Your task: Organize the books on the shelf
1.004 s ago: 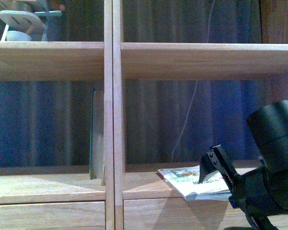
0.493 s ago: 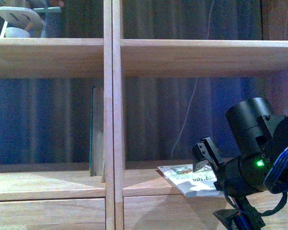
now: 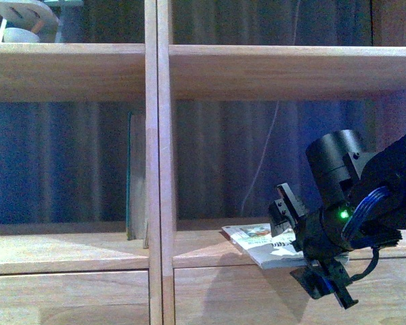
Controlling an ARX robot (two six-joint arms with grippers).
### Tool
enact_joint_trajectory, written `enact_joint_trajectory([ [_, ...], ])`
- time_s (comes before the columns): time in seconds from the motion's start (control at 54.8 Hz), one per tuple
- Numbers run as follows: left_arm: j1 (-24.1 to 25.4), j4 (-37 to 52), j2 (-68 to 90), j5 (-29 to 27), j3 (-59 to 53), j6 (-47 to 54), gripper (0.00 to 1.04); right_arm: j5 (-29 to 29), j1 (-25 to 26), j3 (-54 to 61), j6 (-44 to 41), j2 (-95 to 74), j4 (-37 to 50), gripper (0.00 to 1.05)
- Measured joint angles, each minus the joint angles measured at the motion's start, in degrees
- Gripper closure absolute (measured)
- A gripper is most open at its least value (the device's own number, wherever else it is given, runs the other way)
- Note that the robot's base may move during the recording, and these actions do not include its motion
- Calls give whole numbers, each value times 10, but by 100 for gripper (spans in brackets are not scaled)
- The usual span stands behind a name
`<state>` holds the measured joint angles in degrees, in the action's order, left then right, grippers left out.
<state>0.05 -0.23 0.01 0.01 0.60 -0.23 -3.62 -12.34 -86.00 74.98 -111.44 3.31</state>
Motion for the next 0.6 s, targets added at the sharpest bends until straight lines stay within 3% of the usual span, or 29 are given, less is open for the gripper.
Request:
enact_joint_trajectory([
  [0.073, 0, 0, 0, 0, 0, 0, 7, -1, 2, -2, -5, 0, 0, 54],
  [0.365, 0, 0, 0, 0, 0, 0, 7, 7, 8, -2, -15, 1, 12, 94],
  [0.602, 0, 0, 0, 0, 0, 0, 7, 27, 18, 6, -27, 13, 32, 97],
])
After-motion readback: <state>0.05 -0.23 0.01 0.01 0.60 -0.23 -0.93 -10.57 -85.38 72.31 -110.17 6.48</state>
